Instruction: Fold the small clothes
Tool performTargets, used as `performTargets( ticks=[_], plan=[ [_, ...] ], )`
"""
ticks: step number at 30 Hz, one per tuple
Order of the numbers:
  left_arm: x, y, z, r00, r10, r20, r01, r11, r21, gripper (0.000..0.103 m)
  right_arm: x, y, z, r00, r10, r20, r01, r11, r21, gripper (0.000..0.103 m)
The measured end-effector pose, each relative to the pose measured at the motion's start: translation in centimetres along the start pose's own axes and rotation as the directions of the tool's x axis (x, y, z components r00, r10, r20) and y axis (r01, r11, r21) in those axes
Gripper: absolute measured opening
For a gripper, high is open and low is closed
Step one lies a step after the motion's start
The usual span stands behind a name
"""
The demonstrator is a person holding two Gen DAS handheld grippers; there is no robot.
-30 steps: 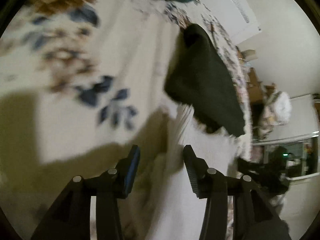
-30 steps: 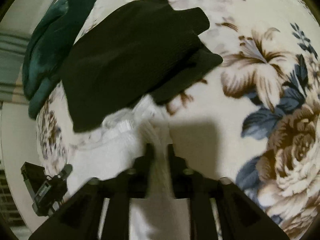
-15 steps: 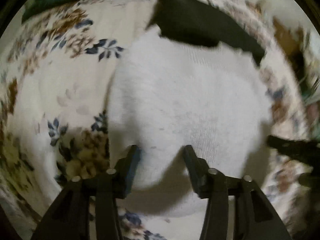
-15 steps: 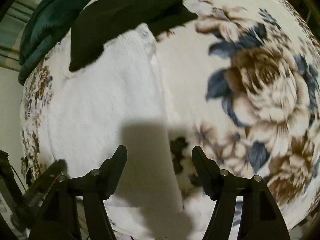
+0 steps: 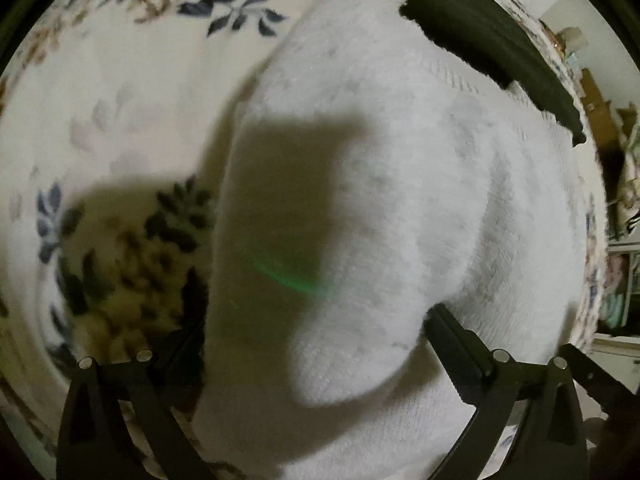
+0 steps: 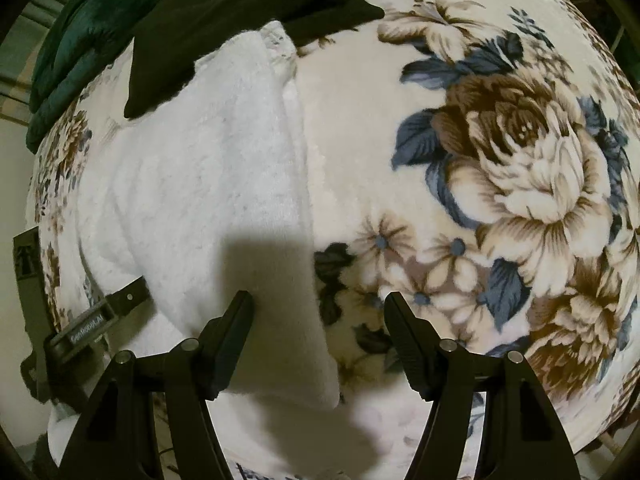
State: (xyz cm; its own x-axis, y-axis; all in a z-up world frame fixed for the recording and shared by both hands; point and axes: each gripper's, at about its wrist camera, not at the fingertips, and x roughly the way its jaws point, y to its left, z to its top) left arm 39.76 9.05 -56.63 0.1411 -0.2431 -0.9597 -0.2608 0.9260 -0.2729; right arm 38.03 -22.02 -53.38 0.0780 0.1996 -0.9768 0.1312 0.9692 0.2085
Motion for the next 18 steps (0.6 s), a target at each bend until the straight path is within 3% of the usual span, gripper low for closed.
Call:
performTargets(
  ticks=[4,8,12,14,17,18],
  plan=[
    [0.8,1.6,0.1,0.995,-0.095,-0.009,0.094,0.994,-0.053,0.103,0.2,0.2,0.2,1.000,0.001,-0.006,-0.001,1.000,0.001,0.070],
    [1.3,3.5,0.2,0.979,-0.203,0.003,0.203,0.975,-0.093,0.103,0.1,0.0,0.4,1.000,0.005,-0.011,-0.005,1.000,-0.002,0.070],
    [1.1,4.4,0.6,0.975,-0.222,0.004,0.221,0.971,-0.094,0.103,0.2,-0.4,1.2,0.998,0.056,-0.015,-0.056,0.998,0.010,0.070],
    [-0.2,4.5,0.3,0.978,-0.205,0.044,0.208,0.974,-0.091,0.103,0.3,-0.6,1.6,0.995,0.096,-0.013,-0.095,0.995,0.027,0.070],
    [-2.9,4.2,-0.8,0.976,-0.171,0.134,0.179,0.982,-0.055,0.091,0.8,-1.1,2.2,0.985,0.170,-0.015,-0.169,0.984,0.058,0.070],
    [-3.4,4.4,-0.7,0.973,-0.170,0.153,0.180,0.982,-0.051,0.071,1.2,-1.2,2.4,0.980,0.196,-0.023,-0.194,0.979,0.067,0.070]
  ],
)
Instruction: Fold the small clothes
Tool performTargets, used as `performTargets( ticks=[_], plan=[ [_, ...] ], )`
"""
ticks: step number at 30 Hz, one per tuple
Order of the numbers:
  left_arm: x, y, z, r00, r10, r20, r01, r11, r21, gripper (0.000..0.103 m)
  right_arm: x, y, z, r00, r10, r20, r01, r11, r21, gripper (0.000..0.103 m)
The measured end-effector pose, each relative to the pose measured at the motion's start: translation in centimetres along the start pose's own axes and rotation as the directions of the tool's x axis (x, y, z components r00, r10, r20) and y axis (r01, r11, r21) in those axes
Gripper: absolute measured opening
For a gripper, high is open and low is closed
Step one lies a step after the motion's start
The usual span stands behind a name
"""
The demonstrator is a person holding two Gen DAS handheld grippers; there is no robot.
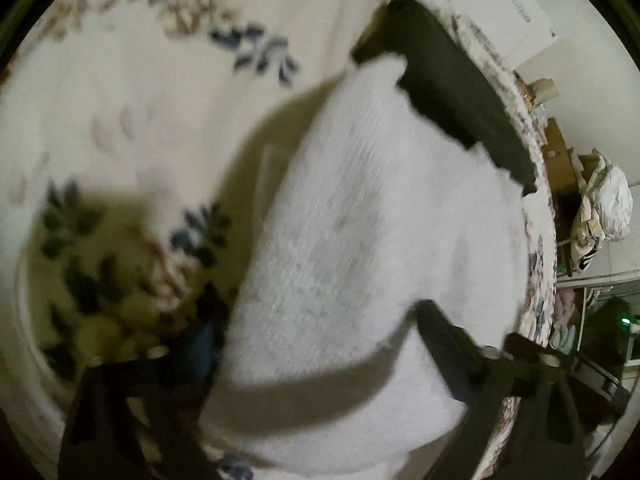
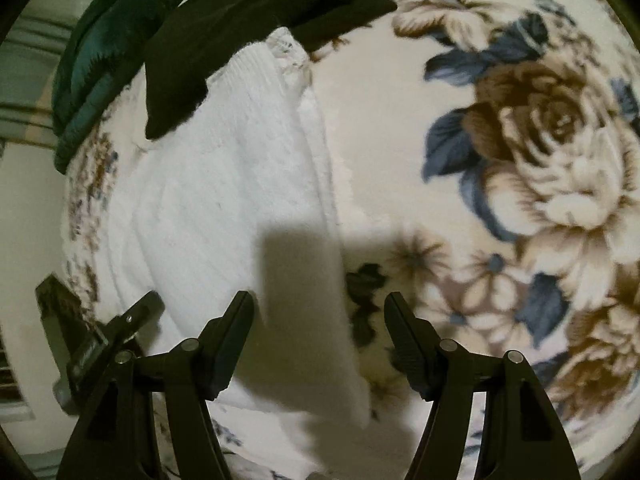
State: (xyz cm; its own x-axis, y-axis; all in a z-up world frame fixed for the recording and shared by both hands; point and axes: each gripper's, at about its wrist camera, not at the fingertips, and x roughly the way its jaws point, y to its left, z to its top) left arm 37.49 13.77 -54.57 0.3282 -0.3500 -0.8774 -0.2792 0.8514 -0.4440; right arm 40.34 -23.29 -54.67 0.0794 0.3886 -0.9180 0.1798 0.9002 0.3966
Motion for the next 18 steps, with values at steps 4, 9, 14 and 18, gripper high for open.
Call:
performTargets(
  ticks=[4,9,14,18],
  plan=[
    [-0.7,0.6,0.0,0.997,-0.072,0.023,0.071,0.997,0.009,0.019,1.4,-0.5,0.2,0.995,0.095,-0.036,-0.094,0.995,0.031,0.022],
    [-1.9,0.4,0.7,0.993,-0.117,-0.007,0.117,0.993,0.018,0.021,0.7,-2.9,0.5,0.995,0.098,0.007,-0.098,0.978,0.183,0.008],
    [-2.8,1.3,3.0,0.977,-0.215,0.011,0.215,0.976,-0.033,0.069,1.2,-2.3,1.1,0.980,0.183,-0.072,-0.174,0.978,0.114,0.033],
    [1.0,2.9,4.8,0.960,-0.278,-0.034,0.274,0.957,-0.095,0.072,2.1,-4.4,2.4,0.949,0.303,-0.091,-0.287,0.946,0.152,0.083]
  ],
)
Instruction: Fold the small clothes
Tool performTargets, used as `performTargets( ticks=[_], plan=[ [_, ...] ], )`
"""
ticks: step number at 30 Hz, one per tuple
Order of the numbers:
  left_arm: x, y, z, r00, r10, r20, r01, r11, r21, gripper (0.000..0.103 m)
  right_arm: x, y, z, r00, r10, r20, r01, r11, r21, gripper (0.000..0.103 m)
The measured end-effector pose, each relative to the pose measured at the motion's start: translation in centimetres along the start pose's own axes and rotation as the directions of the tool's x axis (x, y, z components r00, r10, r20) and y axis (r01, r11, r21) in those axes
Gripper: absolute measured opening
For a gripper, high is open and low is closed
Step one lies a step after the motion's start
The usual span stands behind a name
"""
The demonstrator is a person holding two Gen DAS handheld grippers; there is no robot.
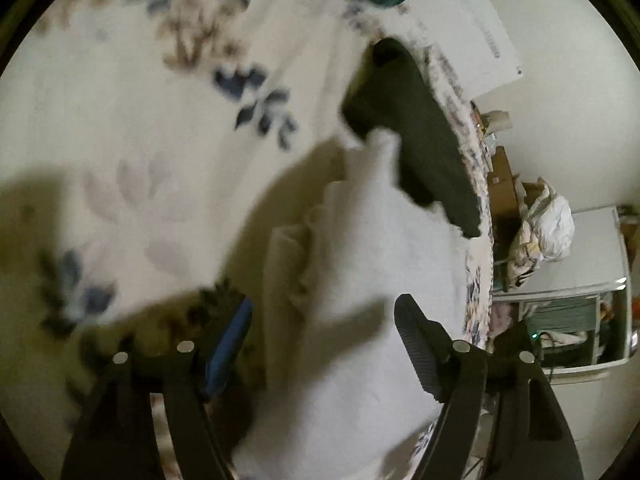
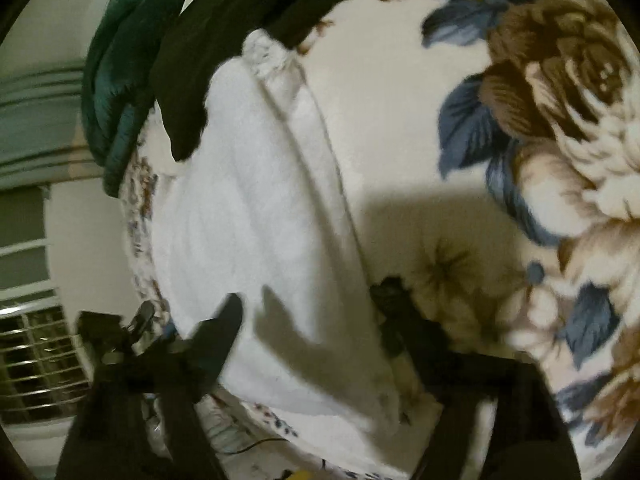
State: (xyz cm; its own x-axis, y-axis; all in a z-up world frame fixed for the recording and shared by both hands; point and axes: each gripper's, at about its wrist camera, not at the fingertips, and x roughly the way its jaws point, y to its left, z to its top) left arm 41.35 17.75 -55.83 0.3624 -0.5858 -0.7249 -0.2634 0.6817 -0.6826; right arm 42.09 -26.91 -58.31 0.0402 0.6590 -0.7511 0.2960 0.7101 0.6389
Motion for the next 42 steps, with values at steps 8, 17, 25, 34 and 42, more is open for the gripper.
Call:
performTargets(
  ticks=[8,17,25,34,42],
  plan=[
    [5.8,0.1,2.0,0.986,-0.138,-0.094,0.136,0.990,-0.025,0.073,7.0,-1.4,2.7,0.952,0.236,-0.197,-0.236,0.971,0.024,0.086],
    [3.1,-3.7,0.7,0.999,-0.046,0.006,0.045,0.994,0.095,0.035,8.8,1.3,3.1,0.962,0.220,-0.160,-0.222,0.975,0.002,0.039],
    [-2.3,-10.4,2.0,0.993,-0.089,0.076,0.077,0.986,0.149,0.034,3.0,6.4,1.1,0.975,0.211,-0.074,-0.217,0.972,-0.092,0.034],
    [-2.9,-20.3,12.8,0.978,-0.157,0.141,0.114,0.956,0.271,0.035,-8.8,15.5,7.7,0.961,0.265,0.074,-0.242,0.943,-0.230,0.034],
    [8.1,-19.1,22.3,0.990,-0.109,0.089,0.087,0.972,0.218,0.035,-7.1,15.9,20.3,0.970,0.203,0.135,-0.172,0.963,-0.208,0.034]
  ],
)
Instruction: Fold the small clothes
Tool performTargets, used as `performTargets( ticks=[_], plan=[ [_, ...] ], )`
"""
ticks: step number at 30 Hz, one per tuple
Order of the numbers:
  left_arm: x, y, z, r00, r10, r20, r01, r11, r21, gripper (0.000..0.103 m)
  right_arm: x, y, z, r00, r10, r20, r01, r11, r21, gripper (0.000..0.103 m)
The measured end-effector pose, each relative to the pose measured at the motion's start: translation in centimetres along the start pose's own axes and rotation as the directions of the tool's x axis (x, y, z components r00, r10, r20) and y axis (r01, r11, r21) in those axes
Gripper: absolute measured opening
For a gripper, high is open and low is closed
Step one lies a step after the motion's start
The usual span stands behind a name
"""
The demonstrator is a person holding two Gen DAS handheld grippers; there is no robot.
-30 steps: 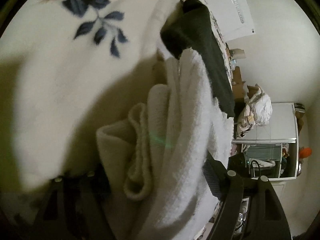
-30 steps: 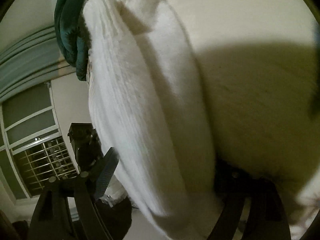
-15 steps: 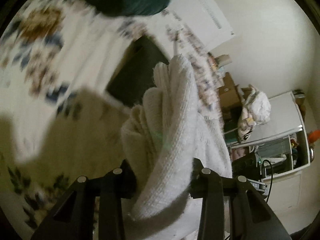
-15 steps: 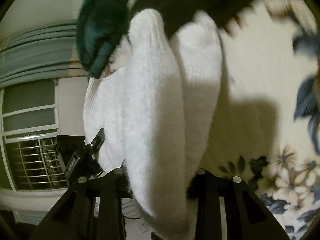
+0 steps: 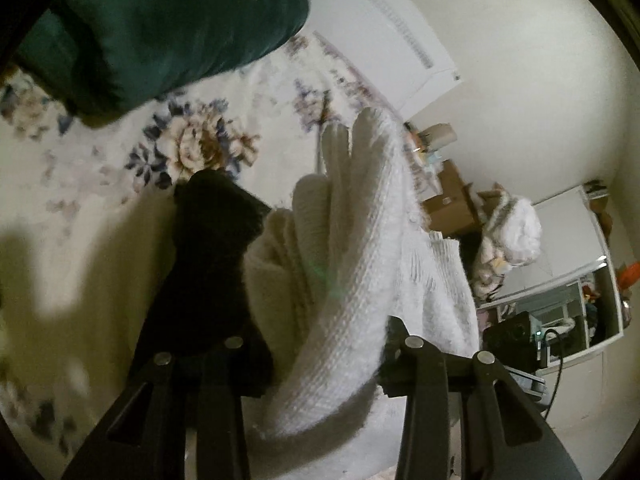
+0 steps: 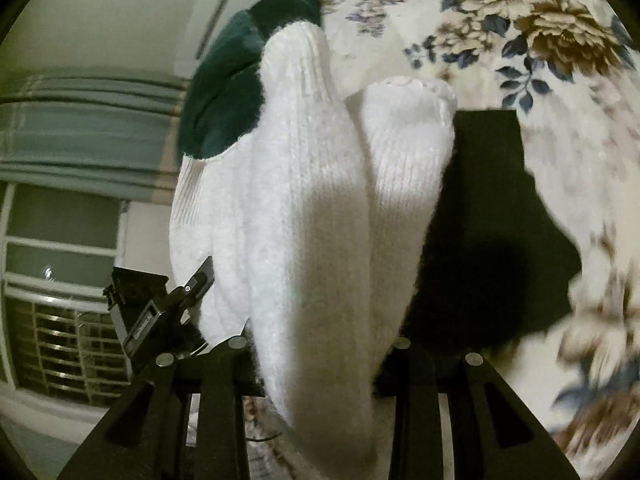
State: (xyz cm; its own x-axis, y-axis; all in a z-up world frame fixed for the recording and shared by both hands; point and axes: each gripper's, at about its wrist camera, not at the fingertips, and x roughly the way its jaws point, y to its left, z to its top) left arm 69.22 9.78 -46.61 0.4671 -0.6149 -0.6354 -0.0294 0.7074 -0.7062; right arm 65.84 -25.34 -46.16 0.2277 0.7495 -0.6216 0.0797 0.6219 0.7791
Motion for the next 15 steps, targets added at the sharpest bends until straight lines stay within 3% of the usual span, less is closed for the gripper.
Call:
performTargets(
  ticks=[5,8,11,13,14,15],
  plan=[
    [5.6,2.8,0.5,0.991,0.096,-0.090,-0.096,0.995,0.005,0.038,4.7,-4.6,4.0,0.996,-0.085,-0.038,0.087,0.995,0.045,0.034],
    [5.9,2.4,0.7,0.983,0.145,-0.109,-0.142,0.989,0.029,0.042,6.0,-5.9,5.1,0.991,-0.118,-0.062,0.122,0.991,0.050,0.036],
    [5.0,1.0,0.6,0.966,0.236,-0.106,-0.230,0.971,0.073,0.049,6.4,-5.9,5.5,0.982,-0.171,-0.078,0.173,0.985,0.024,0.049],
    [3.9,-0.5,0.2,0.940,0.337,-0.060,-0.326,0.934,0.145,0.051,6.5,-4.7,5.8,0.952,-0.302,-0.049,0.299,0.953,-0.052,0.063],
    [3.5,-1.2,-0.1,0.923,0.383,-0.028,-0.372,0.910,0.183,0.055,6.2,-3.5,5.3,0.914,-0.406,-0.016,0.402,0.908,-0.115,0.068],
    [2.7,-2.4,-0.7,0.892,0.451,0.021,-0.443,0.867,0.229,0.066,6.0,-2.6,4.9,0.885,-0.466,0.016,0.463,0.874,-0.151,0.078]
  ],
)
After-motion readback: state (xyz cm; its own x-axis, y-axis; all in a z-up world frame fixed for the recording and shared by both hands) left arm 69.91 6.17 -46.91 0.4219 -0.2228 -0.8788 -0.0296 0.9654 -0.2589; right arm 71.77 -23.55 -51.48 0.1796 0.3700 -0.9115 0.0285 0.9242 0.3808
